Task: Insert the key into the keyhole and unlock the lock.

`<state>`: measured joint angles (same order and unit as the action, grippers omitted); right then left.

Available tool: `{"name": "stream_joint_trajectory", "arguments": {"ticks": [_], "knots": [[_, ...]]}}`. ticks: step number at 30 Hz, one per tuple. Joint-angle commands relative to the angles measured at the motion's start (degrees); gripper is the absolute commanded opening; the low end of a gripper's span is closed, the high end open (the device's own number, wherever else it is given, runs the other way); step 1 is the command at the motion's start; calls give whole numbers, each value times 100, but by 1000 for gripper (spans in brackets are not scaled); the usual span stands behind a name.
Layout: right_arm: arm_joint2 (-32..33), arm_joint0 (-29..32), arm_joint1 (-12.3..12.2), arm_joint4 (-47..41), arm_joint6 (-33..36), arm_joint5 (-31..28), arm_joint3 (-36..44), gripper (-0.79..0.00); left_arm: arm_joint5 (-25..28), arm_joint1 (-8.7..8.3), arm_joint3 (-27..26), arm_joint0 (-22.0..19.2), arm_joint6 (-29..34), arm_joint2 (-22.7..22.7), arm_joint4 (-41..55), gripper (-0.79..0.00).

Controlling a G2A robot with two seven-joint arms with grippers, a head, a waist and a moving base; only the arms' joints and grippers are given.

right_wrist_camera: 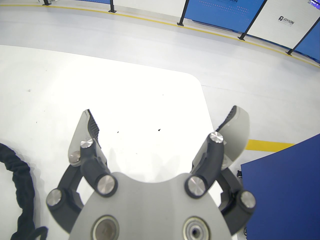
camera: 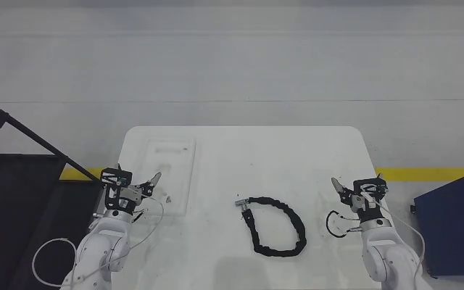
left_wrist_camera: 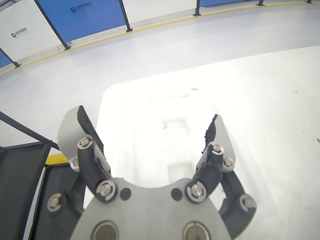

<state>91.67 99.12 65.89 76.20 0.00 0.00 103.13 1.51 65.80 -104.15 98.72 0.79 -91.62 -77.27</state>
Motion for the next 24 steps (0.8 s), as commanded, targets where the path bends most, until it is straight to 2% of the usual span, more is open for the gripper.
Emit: {"name": "stream_joint_trajectory", "arguments": {"ticks": [1,6,15,20,24], "knots": [[0,0,0,0,0,0,0,0,212,-16,-113,-20,46,-57,-84,0],[0,0,0,0,0,0,0,0,732,-67,-451,-106,700,-325,-84,0],[0,0,0,0,0,0,0,0,2065,-190,-1122,-610,3355,-547,355,0],[0,0,0,0,0,0,0,0,2589,-242,-1440,-758,4080,-485,435,0],[0,0,0,0,0,0,0,0,2753,-276,-1542,-816,4495,-393,168,0]]}}
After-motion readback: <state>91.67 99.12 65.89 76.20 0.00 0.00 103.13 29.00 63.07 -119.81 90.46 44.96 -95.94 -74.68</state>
